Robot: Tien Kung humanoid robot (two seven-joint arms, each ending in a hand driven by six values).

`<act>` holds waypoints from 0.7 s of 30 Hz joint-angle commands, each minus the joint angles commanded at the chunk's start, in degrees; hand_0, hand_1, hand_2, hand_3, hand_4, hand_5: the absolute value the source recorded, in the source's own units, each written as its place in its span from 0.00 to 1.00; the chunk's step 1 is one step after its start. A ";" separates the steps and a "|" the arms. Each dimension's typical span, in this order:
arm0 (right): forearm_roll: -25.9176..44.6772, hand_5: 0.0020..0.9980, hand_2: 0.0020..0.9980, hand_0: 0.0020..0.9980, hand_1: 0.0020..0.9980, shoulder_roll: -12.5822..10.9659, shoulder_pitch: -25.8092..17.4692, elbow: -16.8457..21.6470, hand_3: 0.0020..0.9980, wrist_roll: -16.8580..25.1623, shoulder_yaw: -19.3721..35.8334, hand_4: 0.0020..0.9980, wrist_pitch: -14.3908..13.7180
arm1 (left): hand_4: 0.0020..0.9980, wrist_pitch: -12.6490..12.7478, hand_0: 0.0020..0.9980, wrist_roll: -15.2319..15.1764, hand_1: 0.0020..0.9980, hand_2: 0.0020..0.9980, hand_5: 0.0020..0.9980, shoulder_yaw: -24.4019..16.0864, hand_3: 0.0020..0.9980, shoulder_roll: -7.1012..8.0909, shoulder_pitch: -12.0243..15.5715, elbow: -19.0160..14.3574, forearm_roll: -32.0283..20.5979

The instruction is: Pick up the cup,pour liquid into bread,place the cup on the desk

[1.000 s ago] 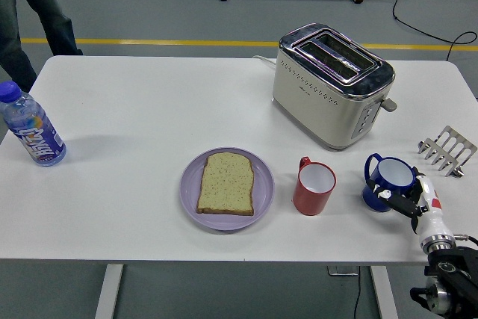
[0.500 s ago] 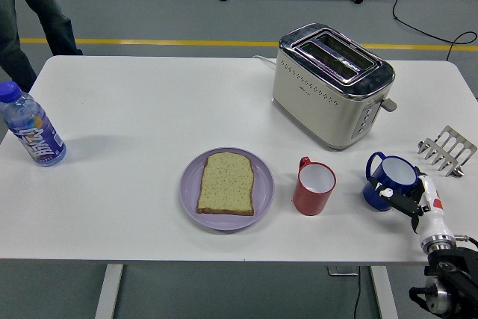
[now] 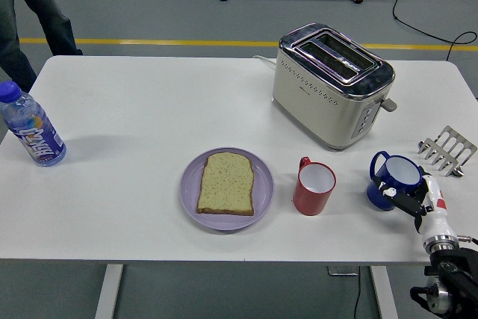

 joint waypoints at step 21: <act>-5.30 0.00 0.53 0.51 0.44 -0.17 -1.58 1.99 0.57 -1.26 6.96 0.71 0.16 | 0.40 -0.16 0.69 -0.20 0.76 0.77 1.00 0.32 0.61 0.05 0.07 0.05 -0.44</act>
